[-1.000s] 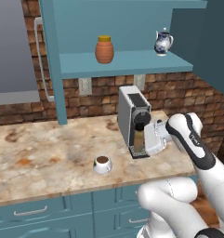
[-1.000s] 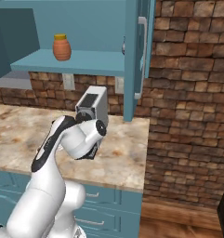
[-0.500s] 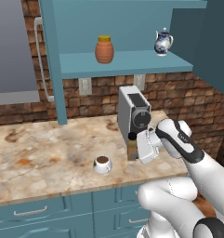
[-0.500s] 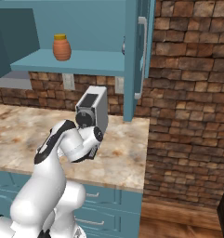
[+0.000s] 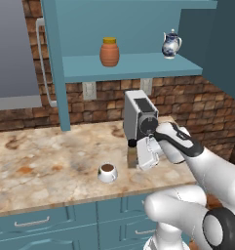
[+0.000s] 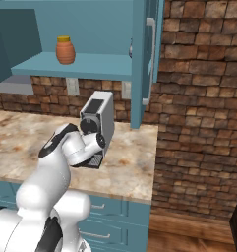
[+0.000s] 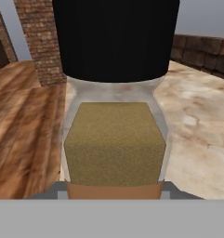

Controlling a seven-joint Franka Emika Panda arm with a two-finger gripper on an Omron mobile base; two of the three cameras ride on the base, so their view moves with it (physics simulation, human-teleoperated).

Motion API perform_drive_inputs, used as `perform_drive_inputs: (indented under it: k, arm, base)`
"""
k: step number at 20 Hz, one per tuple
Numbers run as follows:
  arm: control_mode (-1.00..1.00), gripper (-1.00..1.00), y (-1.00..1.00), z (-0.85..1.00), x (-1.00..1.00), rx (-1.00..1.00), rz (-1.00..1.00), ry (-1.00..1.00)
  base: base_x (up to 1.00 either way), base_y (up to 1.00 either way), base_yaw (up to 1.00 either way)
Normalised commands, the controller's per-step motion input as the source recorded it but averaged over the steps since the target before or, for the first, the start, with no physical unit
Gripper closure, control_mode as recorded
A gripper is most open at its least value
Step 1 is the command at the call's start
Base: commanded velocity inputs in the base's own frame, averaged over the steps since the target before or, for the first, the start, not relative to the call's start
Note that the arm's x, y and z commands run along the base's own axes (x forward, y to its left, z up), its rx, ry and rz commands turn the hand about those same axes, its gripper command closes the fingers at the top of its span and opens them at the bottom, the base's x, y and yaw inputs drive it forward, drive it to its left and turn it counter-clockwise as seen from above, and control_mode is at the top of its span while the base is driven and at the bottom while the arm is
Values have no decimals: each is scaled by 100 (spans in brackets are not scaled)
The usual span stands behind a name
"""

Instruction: Pick the cinnamon and honey bottle from the cabinet and place them next to the mug.

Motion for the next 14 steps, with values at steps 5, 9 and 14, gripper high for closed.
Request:
perform_drive_inputs:
  k: [5, 9, 14]
  arm:
    - [-100, 100, 7, -24, 1, 0, 0, 0]
    - [-100, 100, 0, -41, 0, 0, 0, 0]
    - [-100, 100, 5, -46, 0, 0, 0, 0]
  base:
    - [0, 0, 0]
    - [0, 0, 0]
    - [0, 0, 0]
